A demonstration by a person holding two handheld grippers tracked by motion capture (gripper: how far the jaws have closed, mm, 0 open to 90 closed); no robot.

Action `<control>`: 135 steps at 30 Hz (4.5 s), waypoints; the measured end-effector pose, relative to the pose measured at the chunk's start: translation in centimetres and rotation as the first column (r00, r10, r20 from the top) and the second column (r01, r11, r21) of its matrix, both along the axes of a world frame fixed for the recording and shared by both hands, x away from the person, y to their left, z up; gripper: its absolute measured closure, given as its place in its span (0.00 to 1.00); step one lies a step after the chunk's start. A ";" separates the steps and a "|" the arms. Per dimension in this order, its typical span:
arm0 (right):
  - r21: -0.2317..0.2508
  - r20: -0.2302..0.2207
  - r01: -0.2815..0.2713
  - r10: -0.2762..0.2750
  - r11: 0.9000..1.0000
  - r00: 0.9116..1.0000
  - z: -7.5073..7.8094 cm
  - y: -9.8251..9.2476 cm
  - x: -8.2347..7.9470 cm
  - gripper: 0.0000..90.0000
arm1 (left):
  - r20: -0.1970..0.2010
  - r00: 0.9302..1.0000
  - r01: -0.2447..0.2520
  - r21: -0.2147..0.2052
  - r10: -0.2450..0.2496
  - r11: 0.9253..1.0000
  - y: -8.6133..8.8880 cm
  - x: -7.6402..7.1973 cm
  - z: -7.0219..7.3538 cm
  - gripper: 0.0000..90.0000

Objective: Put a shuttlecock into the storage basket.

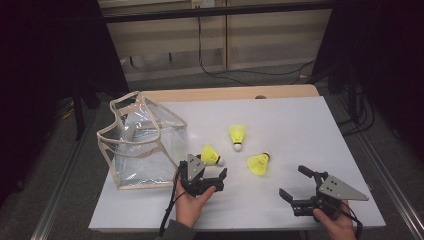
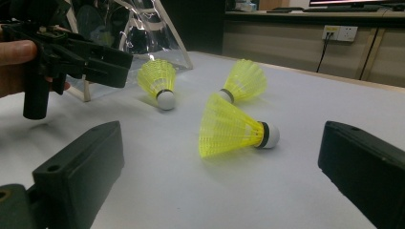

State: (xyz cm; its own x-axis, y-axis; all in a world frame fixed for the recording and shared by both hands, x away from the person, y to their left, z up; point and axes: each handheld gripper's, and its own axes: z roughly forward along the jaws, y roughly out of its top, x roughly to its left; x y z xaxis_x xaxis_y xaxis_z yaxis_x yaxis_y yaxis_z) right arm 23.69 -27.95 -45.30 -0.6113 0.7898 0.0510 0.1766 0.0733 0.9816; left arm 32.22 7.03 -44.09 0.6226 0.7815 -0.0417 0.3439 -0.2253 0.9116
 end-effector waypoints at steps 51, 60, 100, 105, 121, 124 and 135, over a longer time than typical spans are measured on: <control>-0.005 0.007 -0.010 0.010 1.000 1.000 0.0 -0.1 -0.1 0.02 | -0.146 0.989 0.006 0.070 0.004 0.998 -1.2 3.0 -1.2 0.05; -0.002 0.008 -0.009 0.009 1.000 1.000 0.1 0.0 -0.2 0.02 | -0.159 0.986 0.054 0.088 -0.040 0.995 -1.1 2.4 -0.8 0.13; 0.002 0.010 -0.020 0.020 1.000 1.000 0.2 0.0 -0.3 0.02 | -0.154 0.979 0.151 0.100 -0.135 0.983 -2.1 2.6 -0.9 0.50; 0.003 0.005 -0.020 0.020 1.000 1.000 0.2 0.0 -0.3 0.02 | -0.159 0.976 0.159 0.080 -0.145 0.984 -2.2 3.0 -1.3 0.54; 0.007 0.006 -0.018 0.018 1.000 1.000 0.1 -0.1 -0.3 0.02 | -0.185 0.973 0.156 0.074 -0.140 0.985 -2.5 3.7 -1.4 0.58; 0.007 0.006 -0.018 0.018 1.000 1.000 0.1 -0.1 -0.3 0.02 | -0.193 0.972 0.148 0.058 -0.134 0.987 -2.5 3.8 -1.5 0.59; 0.007 0.006 -0.021 0.021 1.000 1.000 0.1 -0.1 -0.2 0.02 | -0.221 0.967 0.136 0.043 -0.124 0.990 -2.4 4.1 -1.5 0.66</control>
State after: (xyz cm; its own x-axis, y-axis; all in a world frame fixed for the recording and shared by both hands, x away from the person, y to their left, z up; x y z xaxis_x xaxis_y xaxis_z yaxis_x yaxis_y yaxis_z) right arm 23.44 -28.02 -45.16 -0.6277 0.7766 0.0529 0.1693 0.0699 0.9831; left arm 36.28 4.64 -45.61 0.6999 0.6994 -0.1445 0.4967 -0.3313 0.8022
